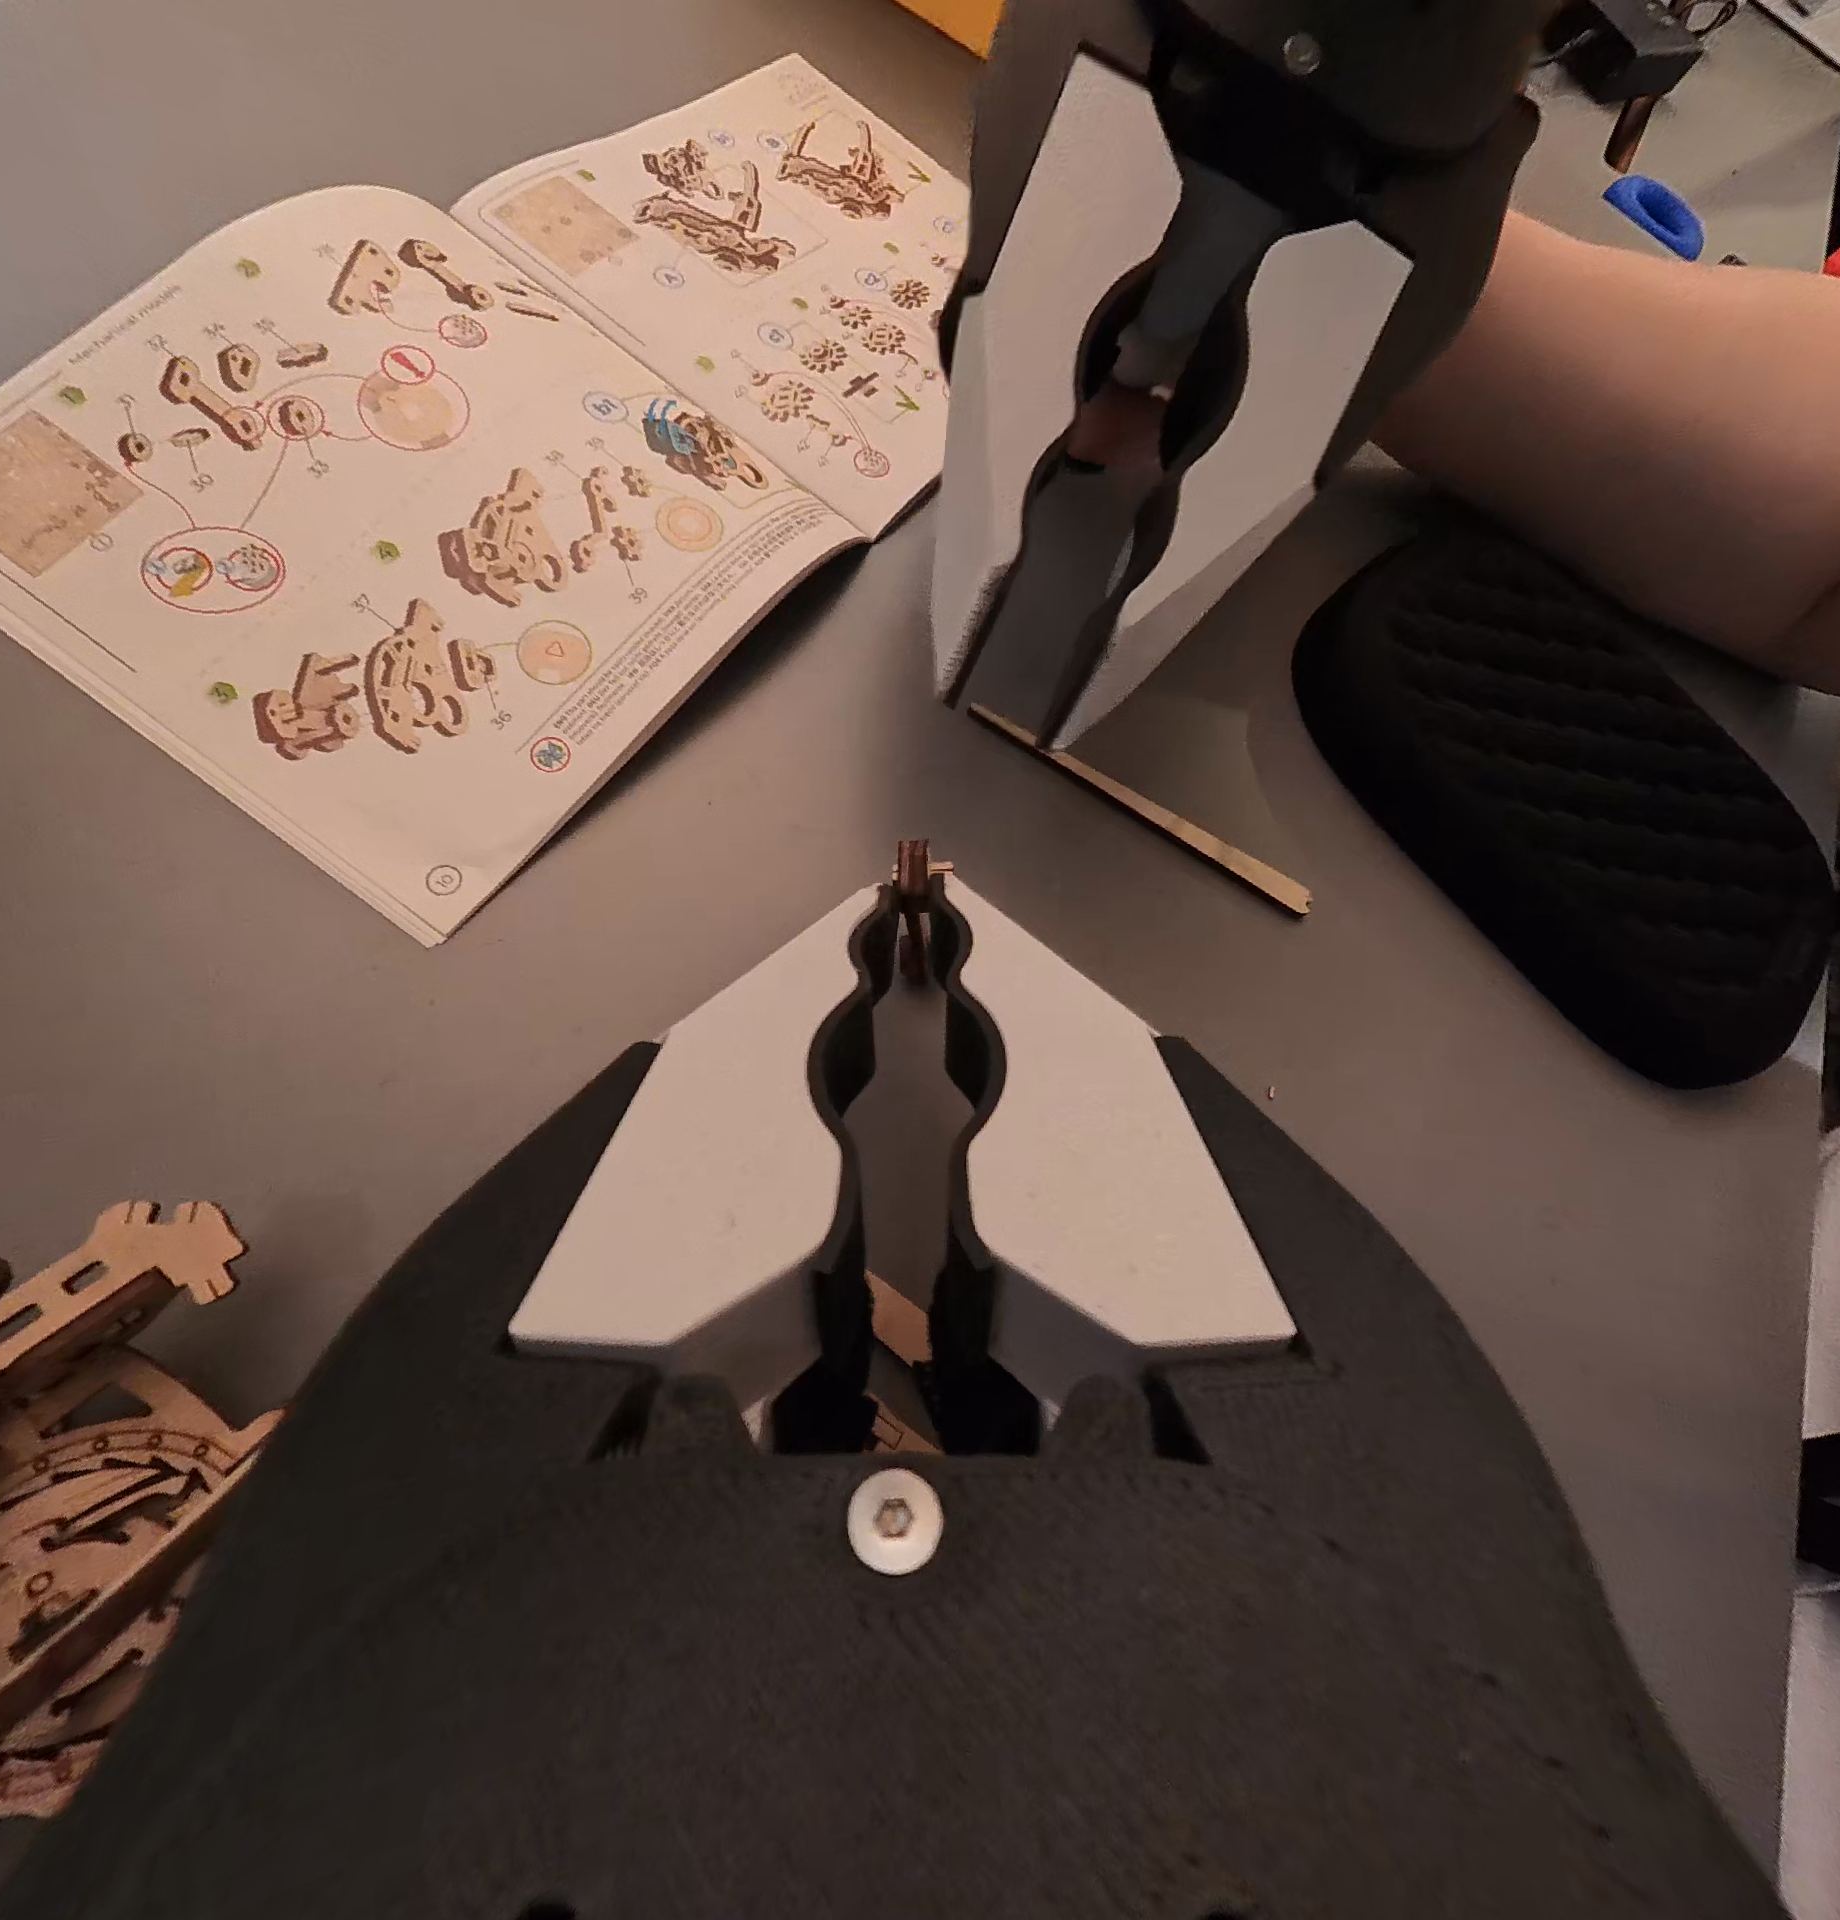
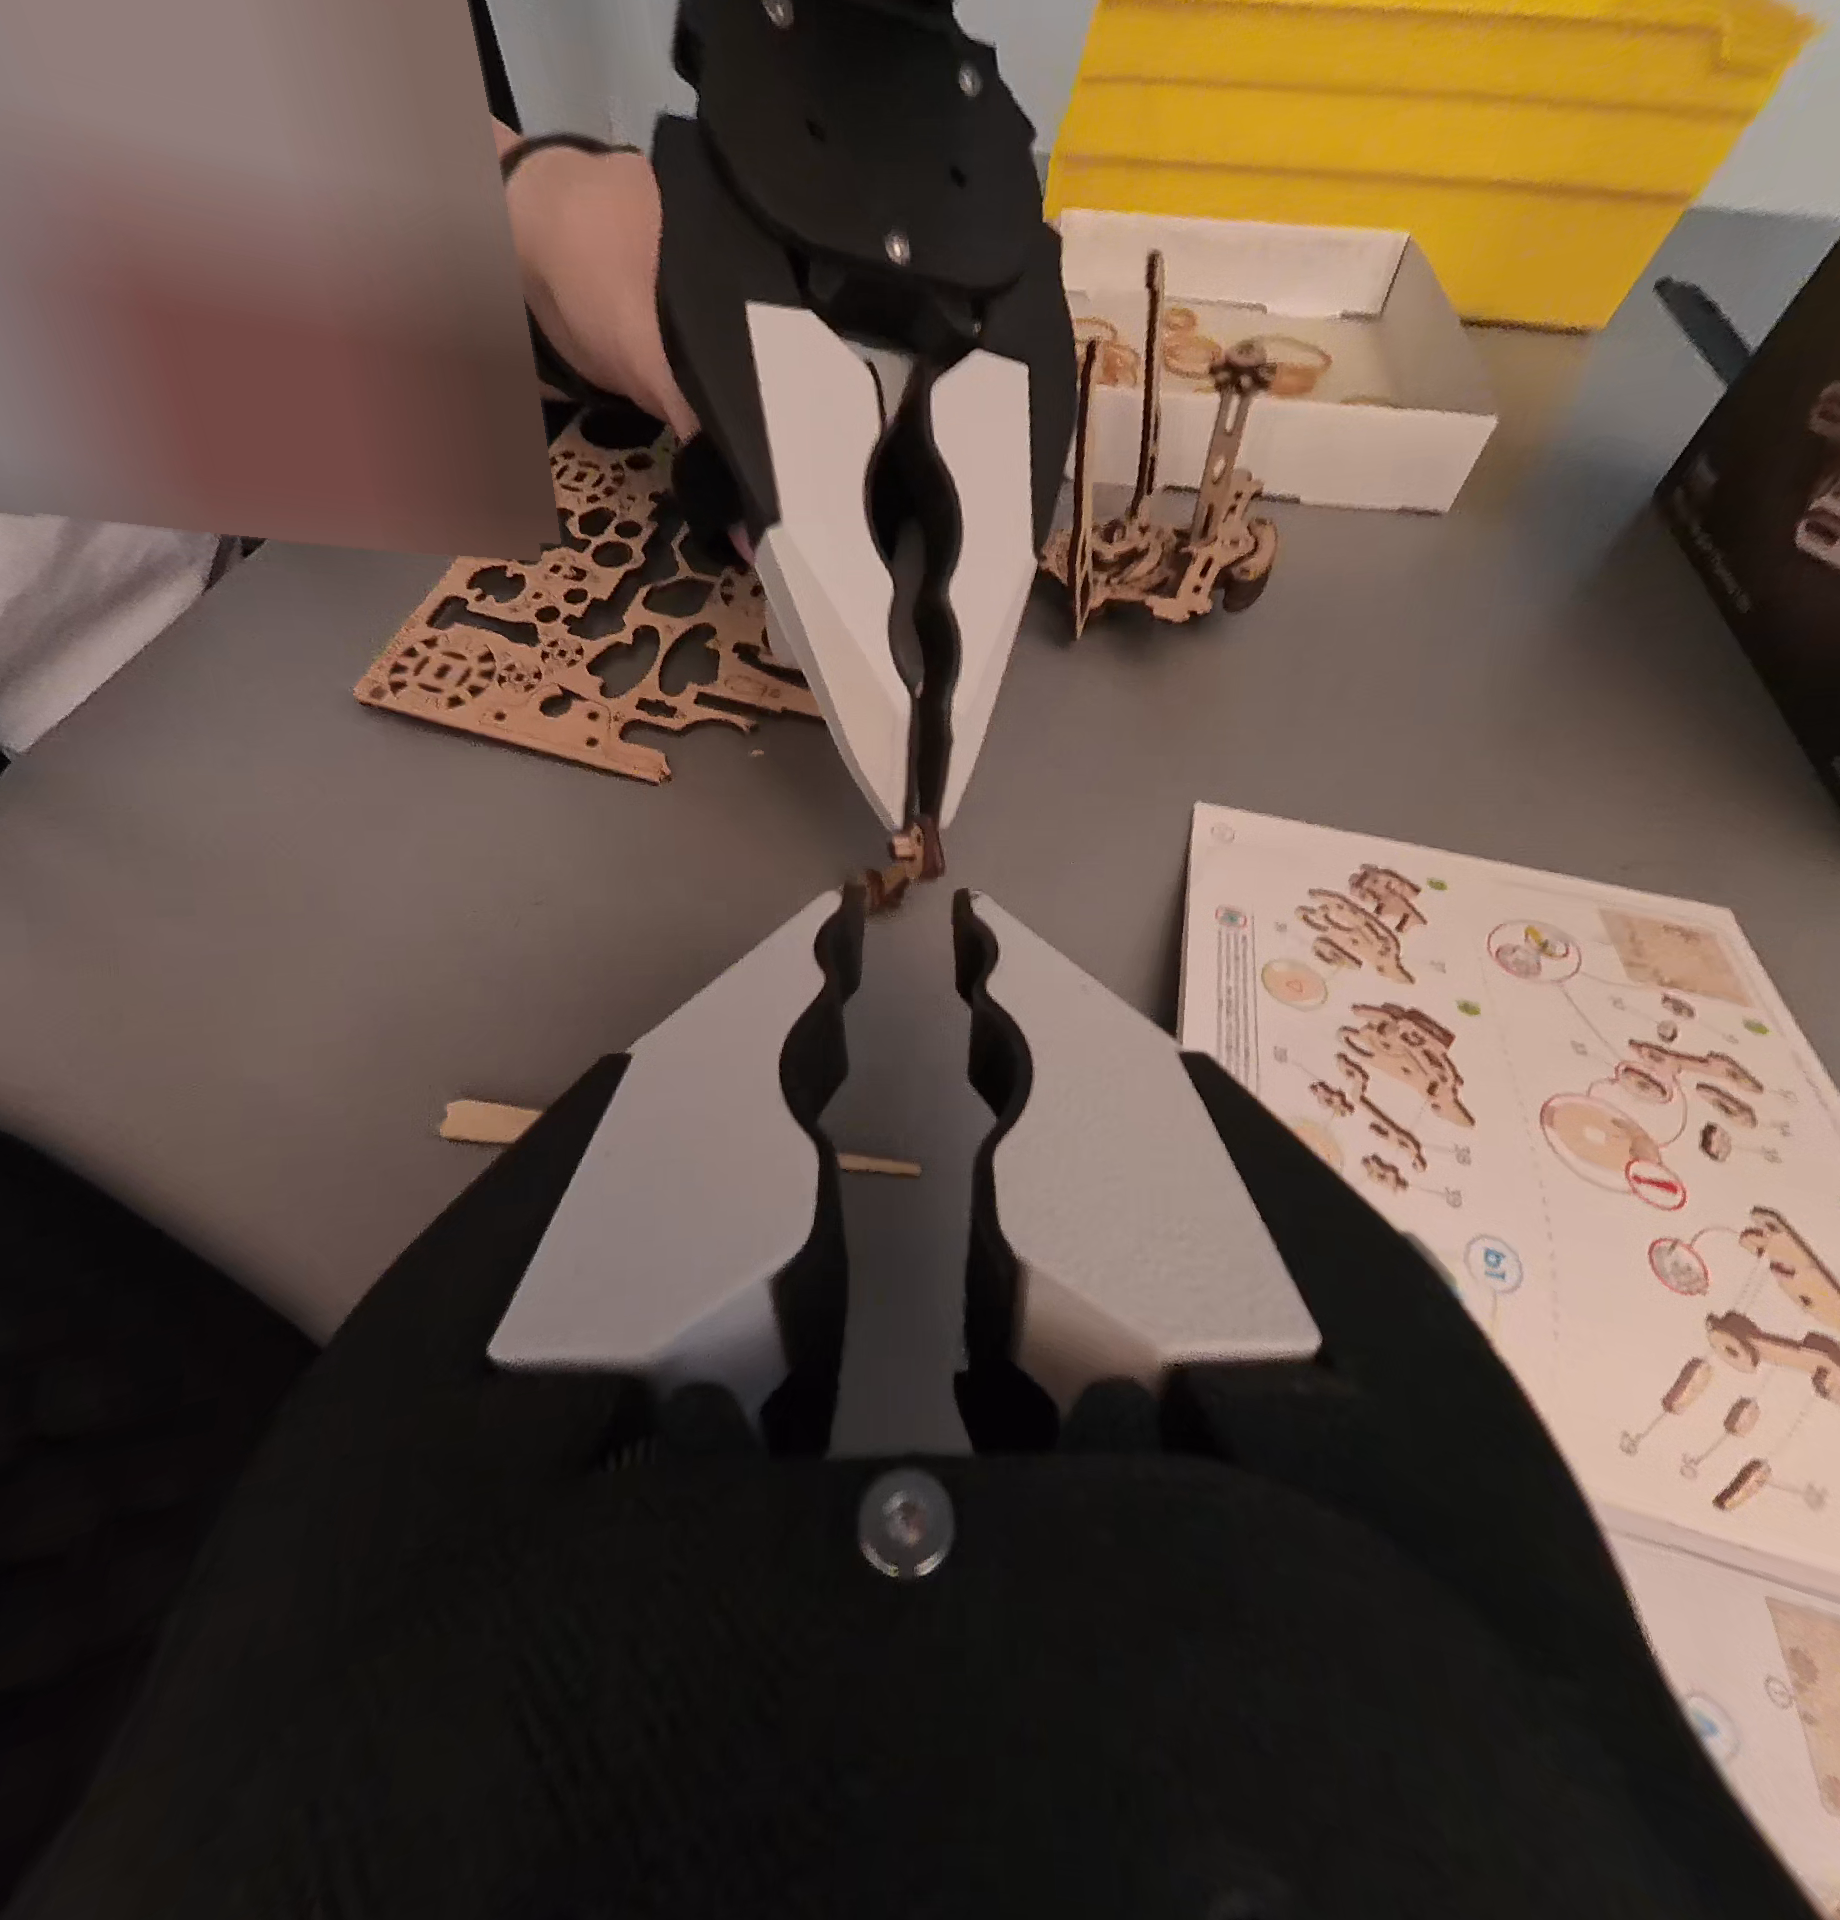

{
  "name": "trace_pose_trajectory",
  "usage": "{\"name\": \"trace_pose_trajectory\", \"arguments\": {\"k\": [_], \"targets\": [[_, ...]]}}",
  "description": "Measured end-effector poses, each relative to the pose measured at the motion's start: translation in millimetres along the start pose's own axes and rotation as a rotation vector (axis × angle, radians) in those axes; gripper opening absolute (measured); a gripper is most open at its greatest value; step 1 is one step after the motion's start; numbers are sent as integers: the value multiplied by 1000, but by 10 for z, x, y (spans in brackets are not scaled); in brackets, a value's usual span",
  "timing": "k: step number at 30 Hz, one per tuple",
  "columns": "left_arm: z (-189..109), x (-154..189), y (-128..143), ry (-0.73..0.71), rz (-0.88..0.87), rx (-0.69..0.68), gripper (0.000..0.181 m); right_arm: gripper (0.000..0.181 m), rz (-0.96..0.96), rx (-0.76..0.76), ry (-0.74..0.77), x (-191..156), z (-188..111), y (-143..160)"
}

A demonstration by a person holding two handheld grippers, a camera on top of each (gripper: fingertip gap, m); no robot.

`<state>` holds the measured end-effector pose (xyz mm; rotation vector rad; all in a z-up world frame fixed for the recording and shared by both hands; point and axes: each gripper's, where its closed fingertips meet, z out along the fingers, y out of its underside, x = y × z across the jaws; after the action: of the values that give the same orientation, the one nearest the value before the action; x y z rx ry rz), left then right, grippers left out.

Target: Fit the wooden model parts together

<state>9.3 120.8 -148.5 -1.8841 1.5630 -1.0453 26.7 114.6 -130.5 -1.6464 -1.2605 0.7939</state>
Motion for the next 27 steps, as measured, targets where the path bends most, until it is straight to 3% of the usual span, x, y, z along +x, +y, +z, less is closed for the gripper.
{"name": "trace_pose_trajectory", "arguments": {"k": [7,14,17,18,27], "targets": [[22,-17,-2,-3,-12,9,4,19,-100,-17,38,-64,88,-111],[42,-18,-12,-4,-21,21,4,20,-250,-157,158,10,259,45],[56,-28,-9,0,-38,26,4,17,-257,-200,183,43,316,115],[63,-28,1,5,-43,21,4,8,-263,-217,186,48,327,143],[-49,-83,-84,-52,3,42,15,9,-267,-279,214,115,313,267]]}}
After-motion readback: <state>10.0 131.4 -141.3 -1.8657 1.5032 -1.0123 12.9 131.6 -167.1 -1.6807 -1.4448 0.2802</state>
